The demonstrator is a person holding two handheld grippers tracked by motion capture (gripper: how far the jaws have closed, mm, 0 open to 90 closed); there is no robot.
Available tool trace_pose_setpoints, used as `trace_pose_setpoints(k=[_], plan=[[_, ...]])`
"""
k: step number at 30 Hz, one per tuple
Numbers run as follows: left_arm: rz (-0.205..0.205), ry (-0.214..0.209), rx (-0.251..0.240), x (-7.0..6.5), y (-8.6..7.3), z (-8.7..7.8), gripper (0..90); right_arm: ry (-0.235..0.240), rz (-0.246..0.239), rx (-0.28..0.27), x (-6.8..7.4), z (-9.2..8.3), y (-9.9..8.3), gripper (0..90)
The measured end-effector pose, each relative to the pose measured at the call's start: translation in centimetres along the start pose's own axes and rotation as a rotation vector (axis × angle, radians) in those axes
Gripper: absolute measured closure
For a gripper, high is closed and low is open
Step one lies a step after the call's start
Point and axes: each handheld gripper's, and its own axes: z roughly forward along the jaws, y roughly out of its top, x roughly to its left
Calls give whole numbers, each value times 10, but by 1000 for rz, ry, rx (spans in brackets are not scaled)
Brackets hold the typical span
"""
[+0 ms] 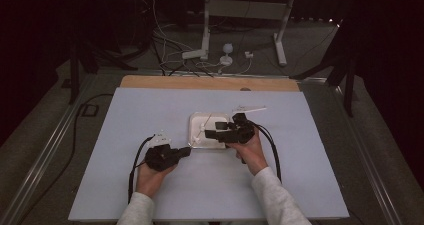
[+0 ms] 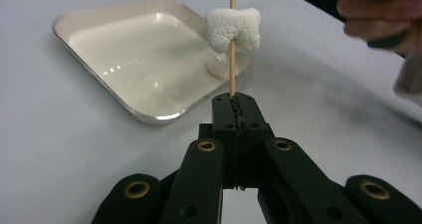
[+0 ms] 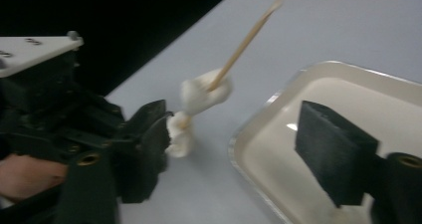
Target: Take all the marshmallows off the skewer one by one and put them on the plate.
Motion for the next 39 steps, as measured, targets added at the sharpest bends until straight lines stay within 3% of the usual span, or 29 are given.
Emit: trace_pose_setpoints(k=[4,8,12,16,29,37,39], plan=[[10,14,-30,-4,1,-1,900,66,7,-1,8,5,-2,435],[20,9,-41,-7,1,1,900,119,49,-22,11,10,-3,566],[35,3,-44,-11,1,3,900,134,90,-27,10,14,-5,710],[36,-1,-52,-12,1,5,900,140,121,-60,9,15,-6,786],[49,0,-76,-9,0,0,900,102,112,-99,11,7,2,820],[63,9,-66,-10,-2,0,900,90,135,-136,8,0,8,822],[87,28,-35,-10,-3,0,900,83,138,-149,7,-3,10,823]])
